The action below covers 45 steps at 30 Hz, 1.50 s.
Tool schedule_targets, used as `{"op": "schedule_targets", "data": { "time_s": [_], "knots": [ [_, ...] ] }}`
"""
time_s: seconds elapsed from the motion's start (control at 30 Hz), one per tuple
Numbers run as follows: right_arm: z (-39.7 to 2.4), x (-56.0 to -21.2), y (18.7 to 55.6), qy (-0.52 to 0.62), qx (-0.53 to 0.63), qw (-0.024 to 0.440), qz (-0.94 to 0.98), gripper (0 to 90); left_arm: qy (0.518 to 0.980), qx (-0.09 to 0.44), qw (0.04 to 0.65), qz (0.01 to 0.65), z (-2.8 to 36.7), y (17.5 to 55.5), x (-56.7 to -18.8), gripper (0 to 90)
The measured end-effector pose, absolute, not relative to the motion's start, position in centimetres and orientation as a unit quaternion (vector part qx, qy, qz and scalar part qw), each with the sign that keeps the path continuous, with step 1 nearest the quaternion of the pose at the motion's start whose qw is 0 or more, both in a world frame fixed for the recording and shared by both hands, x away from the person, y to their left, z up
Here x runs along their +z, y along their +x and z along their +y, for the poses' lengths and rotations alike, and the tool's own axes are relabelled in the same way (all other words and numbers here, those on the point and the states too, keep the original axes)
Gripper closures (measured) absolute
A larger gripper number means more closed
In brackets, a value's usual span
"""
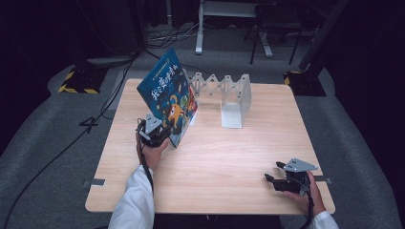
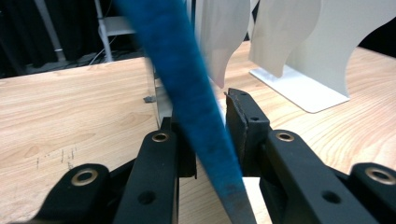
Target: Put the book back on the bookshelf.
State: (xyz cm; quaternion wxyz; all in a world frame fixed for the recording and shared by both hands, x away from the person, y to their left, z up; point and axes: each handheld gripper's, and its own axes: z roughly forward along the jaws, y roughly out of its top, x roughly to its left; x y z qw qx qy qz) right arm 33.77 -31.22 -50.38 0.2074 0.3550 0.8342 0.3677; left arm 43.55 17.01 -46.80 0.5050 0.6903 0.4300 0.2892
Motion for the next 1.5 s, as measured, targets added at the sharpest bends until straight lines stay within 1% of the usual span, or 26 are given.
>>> {"op": "schedule_targets", "data": {
  "time_s": [0.13,0.27,0.43,0.5,0.6,0.67,0.87,0.9,0.97,1.07,1.23,1.4,1.5],
  "knots": [
    [-31.2,-50.4,33.8,0.358,0.369,0.204,0.833,29.4,0.668,0.297,0.512,0.452,15.5,43.7,-47.1,75.4],
    [-31.2,-50.4,33.8,0.355,0.368,0.207,0.834,29.7,0.670,0.303,0.501,0.457,14.4,44.2,-46.9,75.0],
    [-31.2,-50.4,33.8,0.354,0.369,0.206,0.834,29.9,0.663,0.305,0.501,0.465,13.9,44.4,-46.9,74.5],
    [-31.2,-50.4,33.8,0.354,0.369,0.206,0.835,29.9,0.668,0.308,0.498,0.459,13.7,44.2,-47.0,73.4],
    [-31.2,-50.4,33.7,0.354,0.369,0.209,0.834,29.9,0.672,0.309,0.501,0.449,14.0,43.9,-46.9,68.6],
    [-31.2,-50.4,33.8,0.355,0.369,0.205,0.834,29.7,0.677,0.311,0.494,0.447,14.2,43.9,-46.7,67.0],
    [-31.2,-50.4,33.8,0.356,0.368,0.205,0.834,29.4,0.685,0.306,0.494,0.439,14.6,43.8,-46.6,66.3],
    [-31.2,-50.4,33.8,0.358,0.368,0.203,0.834,29.3,0.683,0.308,0.496,0.438,14.7,43.7,-46.6,65.4],
    [-31.2,-50.4,33.8,0.358,0.368,0.203,0.833,29.3,0.679,0.304,0.503,0.439,14.9,43.6,-46.4,57.1],
    [-31.2,-50.4,33.8,0.358,0.368,0.203,0.834,29.3,0.681,0.303,0.508,0.432,15.4,43.3,-45.9,51.8],
    [-31.3,-50.4,33.9,0.357,0.369,0.200,0.834,29.3,0.696,0.300,0.503,0.415,16.1,42.7,-45.2,47.7],
    [-31.3,-50.4,34.0,0.359,0.369,0.197,0.835,29.1,0.722,0.292,0.490,0.391,16.6,42.3,-44.7,43.2],
    [-31.3,-50.3,34.0,0.359,0.368,0.197,0.835,29.1,0.728,0.290,0.489,0.383,17.0,42.2,-44.4,42.2]
  ]
}}
